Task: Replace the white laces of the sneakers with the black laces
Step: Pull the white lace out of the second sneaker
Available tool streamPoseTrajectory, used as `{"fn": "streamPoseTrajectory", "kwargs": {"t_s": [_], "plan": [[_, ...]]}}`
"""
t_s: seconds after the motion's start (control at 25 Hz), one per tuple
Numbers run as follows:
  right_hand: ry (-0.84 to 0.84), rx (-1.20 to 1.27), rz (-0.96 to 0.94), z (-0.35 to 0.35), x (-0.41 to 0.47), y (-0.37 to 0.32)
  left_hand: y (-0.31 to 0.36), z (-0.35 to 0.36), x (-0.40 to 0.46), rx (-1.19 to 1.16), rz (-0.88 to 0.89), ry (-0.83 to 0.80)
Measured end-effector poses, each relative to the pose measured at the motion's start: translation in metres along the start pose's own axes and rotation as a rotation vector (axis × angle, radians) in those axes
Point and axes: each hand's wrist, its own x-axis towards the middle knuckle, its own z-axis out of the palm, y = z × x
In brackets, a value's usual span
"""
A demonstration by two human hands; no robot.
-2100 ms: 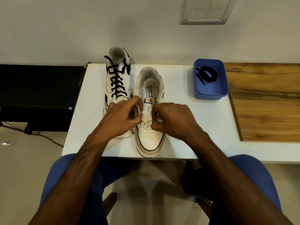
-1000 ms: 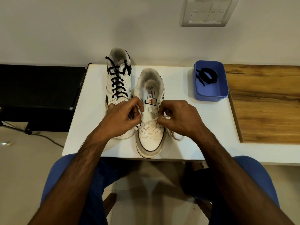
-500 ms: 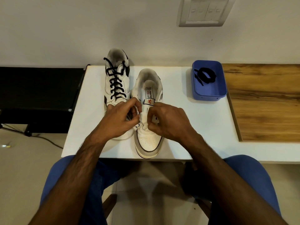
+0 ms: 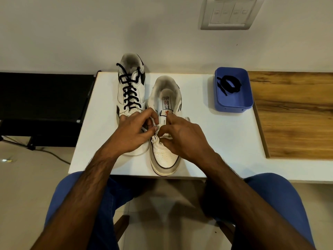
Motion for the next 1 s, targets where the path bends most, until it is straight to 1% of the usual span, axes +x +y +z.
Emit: {"fn": "streamPoseTrajectory", "kwargs": {"t_s": [0.12, 0.24, 0.4, 0.48, 0.64, 0.72, 0.84, 0.92, 1.0], "plan": [[-0.001, -0.008, -0.004, -0.003, 0.002, 0.003, 0.001, 0.000, -0.001, 0.016, 0.004, 0.015], [0.021, 0.012, 0.044, -0.018, -0.001, 0.022, 0.001, -0.001, 0.000, 0.039, 0.005, 0.016], [0.142, 0.016, 0.146, -0.035, -0.006, 0.042, 0.001, -0.002, 0.000, 0.060, 0.004, 0.021], [0.141, 0.010, 0.110, -0.031, -0.006, 0.034, 0.001, -0.002, 0.000, 0.046, 0.000, 0.019], [0.056, 0.013, -0.032, -0.009, -0.003, 0.009, 0.003, -0.001, 0.000, 0.033, 0.014, 0.016], [0.021, 0.013, -0.031, 0.000, 0.000, 0.003, 0.004, 0.000, 0.000, 0.024, 0.017, 0.013], [0.019, 0.024, -0.050, 0.000, 0.002, 0.004, 0.003, -0.001, -0.001, 0.032, 0.014, 0.023], [0.063, 0.037, -0.007, -0.012, 0.000, 0.018, 0.003, -0.001, -0.001, 0.038, 0.013, 0.030], [0.159, 0.079, 0.126, -0.029, -0.003, 0.040, 0.002, -0.002, -0.001, 0.049, 0.009, 0.036]]}}
